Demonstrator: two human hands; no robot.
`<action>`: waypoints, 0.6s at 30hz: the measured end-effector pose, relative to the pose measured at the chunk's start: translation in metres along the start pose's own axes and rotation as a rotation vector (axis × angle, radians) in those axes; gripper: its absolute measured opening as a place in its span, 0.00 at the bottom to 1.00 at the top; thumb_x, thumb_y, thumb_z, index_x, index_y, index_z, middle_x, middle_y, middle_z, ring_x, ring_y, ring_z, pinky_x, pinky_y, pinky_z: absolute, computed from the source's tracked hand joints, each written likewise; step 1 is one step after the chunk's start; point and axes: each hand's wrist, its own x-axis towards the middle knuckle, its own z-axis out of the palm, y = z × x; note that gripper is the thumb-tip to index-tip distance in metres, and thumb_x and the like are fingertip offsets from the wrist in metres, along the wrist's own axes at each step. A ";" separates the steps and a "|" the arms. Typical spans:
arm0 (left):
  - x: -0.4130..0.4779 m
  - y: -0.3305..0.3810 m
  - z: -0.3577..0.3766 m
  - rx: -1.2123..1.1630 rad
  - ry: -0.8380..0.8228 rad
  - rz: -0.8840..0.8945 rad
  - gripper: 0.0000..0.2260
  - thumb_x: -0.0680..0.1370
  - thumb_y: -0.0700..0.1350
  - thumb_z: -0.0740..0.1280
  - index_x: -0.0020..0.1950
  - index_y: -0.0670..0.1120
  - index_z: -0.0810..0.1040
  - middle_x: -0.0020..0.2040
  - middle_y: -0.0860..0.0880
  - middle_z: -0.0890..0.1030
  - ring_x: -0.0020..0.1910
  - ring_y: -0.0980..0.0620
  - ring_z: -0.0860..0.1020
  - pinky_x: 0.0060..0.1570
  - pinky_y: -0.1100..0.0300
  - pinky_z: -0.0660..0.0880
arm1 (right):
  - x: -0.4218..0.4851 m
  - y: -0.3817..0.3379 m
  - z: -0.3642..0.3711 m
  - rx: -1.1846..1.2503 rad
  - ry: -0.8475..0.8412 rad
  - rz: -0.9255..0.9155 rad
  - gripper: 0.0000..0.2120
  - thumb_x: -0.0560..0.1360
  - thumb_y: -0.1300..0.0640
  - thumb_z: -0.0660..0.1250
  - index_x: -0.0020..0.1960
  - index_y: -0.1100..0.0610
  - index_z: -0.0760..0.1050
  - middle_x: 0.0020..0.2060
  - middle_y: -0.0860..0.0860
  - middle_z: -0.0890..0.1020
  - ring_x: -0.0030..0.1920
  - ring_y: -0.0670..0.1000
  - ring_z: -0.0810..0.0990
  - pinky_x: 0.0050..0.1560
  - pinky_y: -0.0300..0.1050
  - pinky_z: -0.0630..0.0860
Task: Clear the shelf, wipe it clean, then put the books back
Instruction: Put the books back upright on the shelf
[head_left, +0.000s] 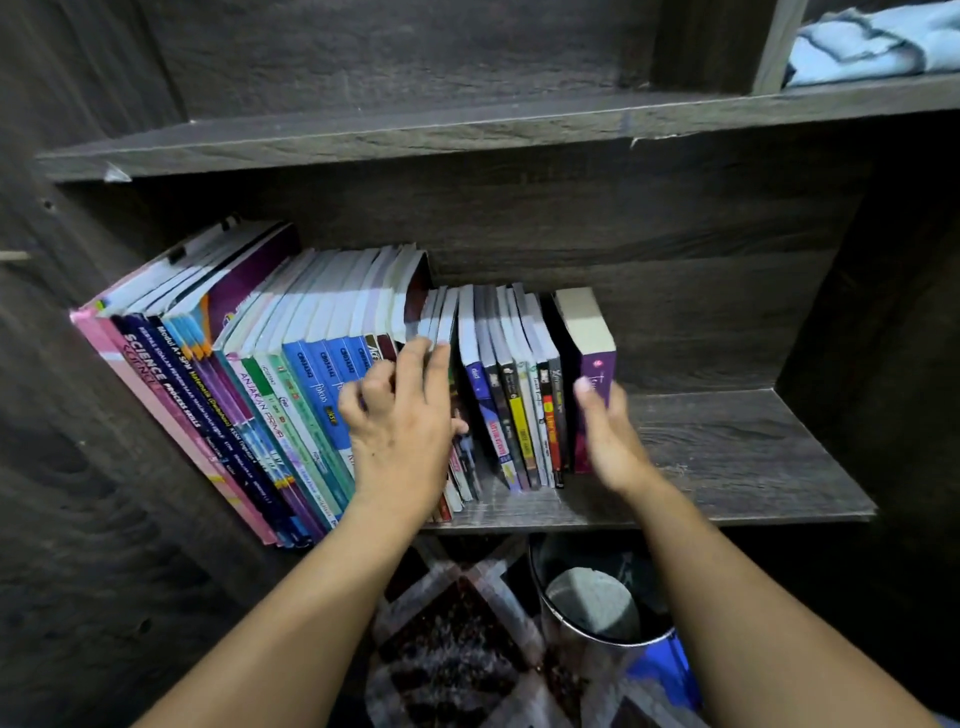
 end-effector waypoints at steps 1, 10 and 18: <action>-0.002 -0.002 0.005 0.028 0.029 0.010 0.40 0.63 0.59 0.76 0.71 0.44 0.71 0.66 0.48 0.64 0.57 0.43 0.62 0.54 0.49 0.58 | -0.002 0.007 0.003 -0.082 -0.039 0.001 0.41 0.71 0.28 0.55 0.77 0.44 0.49 0.70 0.49 0.71 0.69 0.56 0.69 0.65 0.49 0.61; -0.007 -0.013 0.016 0.128 0.131 0.058 0.42 0.65 0.64 0.73 0.73 0.42 0.69 0.68 0.46 0.62 0.57 0.44 0.61 0.51 0.51 0.58 | 0.001 0.026 0.013 -0.179 -0.144 -0.081 0.62 0.54 0.29 0.77 0.76 0.37 0.43 0.68 0.44 0.74 0.66 0.50 0.74 0.69 0.63 0.66; -0.008 -0.001 0.016 0.112 0.149 -0.019 0.43 0.61 0.59 0.79 0.71 0.42 0.72 0.67 0.46 0.60 0.57 0.45 0.60 0.53 0.50 0.57 | 0.017 0.032 0.017 -0.255 -0.080 -0.050 0.60 0.51 0.24 0.73 0.76 0.39 0.49 0.67 0.48 0.74 0.67 0.53 0.73 0.66 0.65 0.69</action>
